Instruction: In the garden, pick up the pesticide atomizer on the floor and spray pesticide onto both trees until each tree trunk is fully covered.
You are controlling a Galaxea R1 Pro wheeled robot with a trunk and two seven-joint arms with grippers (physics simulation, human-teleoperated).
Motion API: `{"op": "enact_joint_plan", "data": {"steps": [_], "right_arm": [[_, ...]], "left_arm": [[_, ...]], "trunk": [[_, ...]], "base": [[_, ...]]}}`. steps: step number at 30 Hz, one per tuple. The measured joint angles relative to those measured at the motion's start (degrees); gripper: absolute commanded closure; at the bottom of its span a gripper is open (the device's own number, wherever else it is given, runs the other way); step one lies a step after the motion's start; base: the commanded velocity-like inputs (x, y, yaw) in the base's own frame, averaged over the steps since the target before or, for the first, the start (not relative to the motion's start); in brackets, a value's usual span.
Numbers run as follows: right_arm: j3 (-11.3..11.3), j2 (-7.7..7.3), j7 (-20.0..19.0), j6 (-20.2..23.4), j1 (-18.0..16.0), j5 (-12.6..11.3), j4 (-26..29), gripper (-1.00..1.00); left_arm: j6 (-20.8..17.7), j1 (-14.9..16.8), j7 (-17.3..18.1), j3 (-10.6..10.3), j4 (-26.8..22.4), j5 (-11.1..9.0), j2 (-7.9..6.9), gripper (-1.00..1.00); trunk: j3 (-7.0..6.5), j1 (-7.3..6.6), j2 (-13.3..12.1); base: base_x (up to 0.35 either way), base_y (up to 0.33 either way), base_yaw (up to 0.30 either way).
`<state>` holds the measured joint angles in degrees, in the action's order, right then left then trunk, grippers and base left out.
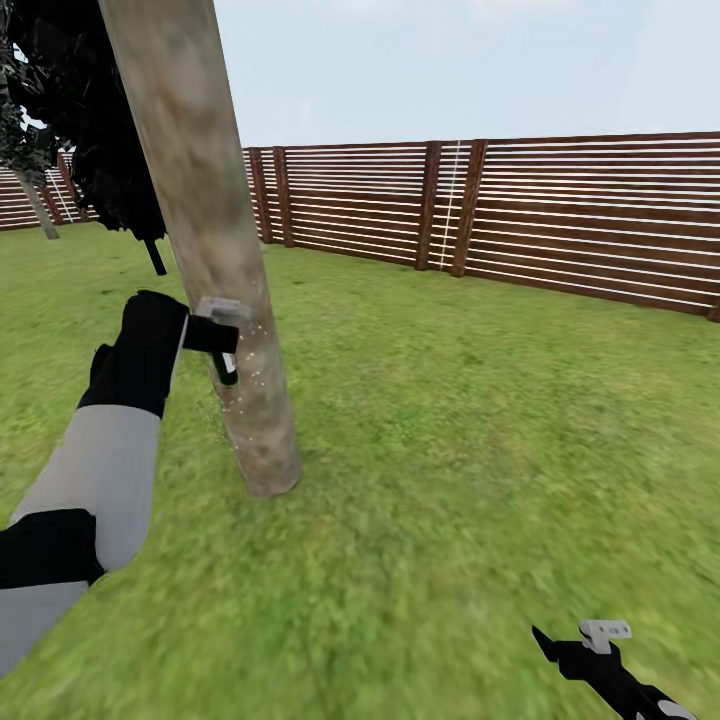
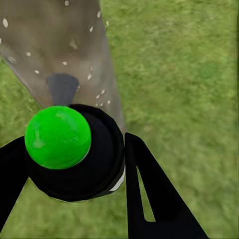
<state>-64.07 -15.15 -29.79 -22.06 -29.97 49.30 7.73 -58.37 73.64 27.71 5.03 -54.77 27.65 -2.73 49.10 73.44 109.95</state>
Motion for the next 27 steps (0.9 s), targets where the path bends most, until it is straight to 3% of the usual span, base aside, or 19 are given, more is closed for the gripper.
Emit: {"op": "enact_joint_plan", "data": {"steps": [3,5,7,9,13,15,18,21,23,27], "right_arm": [[0.0,-0.01,0.0,0.01,0.0,0.0,0.0,-1.0],[0.0,0.01,0.0,0.0,0.0,0.01,0.0,-1.0],[0.0,0.01,0.0,0.0,0.0,0.02,0.0,-1.0],[0.09,0.03,0.0,0.01,0.0,0.07,0.0,-1.0],[0.09,0.03,0.0,0.01,0.0,0.09,-0.08,-1.0],[0.09,0.03,0.0,0.05,0.0,0.08,-0.09,-1.0],[0.09,0.03,0.0,0.06,0.0,0.09,-0.09,-1.0],[0.09,0.03,0.0,0.08,0.0,0.09,-0.09,-1.0],[0.09,0.03,0.0,0.09,0.0,0.09,-0.09,-1.0],[0.09,0.03,0.0,0.09,0.0,0.09,-0.09,-1.0]], "left_arm": [[-0.32,0.12,0.0,0.12,0.02,0.05,0.02,1.0],[-0.3,-1.73,0.01,0.08,0.09,0.07,0.04,1.0],[0.12,-6.74,-0.03,-0.04,0.07,0.24,0.07,1.0],[0.76,-14.93,-0.39,-0.11,0.12,0.41,0.1,1.0],[5.82,-19.86,-1.7,0.03,1.94,0.38,0.2,1.0],[9.35,-20.41,-3.82,0.59,3.84,-0.1,0.43,1.0],[12.98,-20.54,-9.2,2.07,4.33,-4.11,1.88,1.0],[20.14,-20.99,-16.3,2.42,5.89,-7.05,3.44,1.0],[23.15,-21.13,-17.65,2.67,9.23,-7.7,3.87,1.0],[22.17,-20.05,-16.99,2.59,11.42,-7.8,3.94,1.0]], "trunk": [[0.01,0.0,0.0],[0.02,0.01,-0.01],[0.02,0.01,-0.01],[0.02,0.01,-0.01],[0.02,0.01,-0.01],[0.01,0.0,0.0],[0.0,0.0,0.0],[0.01,0.0,0.0],[0.01,0.01,-0.01],[0.0,0.0,0.0]], "base": [[0.0,0.0,0.0],[0.0,0.0,0.0],[0.0,0.0,0.0],[0.0,0.0,0.0],[0.0,0.0,0.0],[0.0,0.0,0.0],[0.0,0.0,0.0],[0.0,0.0,0.0],[0.0,0.0,0.0],[0.0,0.0,0.0]]}}
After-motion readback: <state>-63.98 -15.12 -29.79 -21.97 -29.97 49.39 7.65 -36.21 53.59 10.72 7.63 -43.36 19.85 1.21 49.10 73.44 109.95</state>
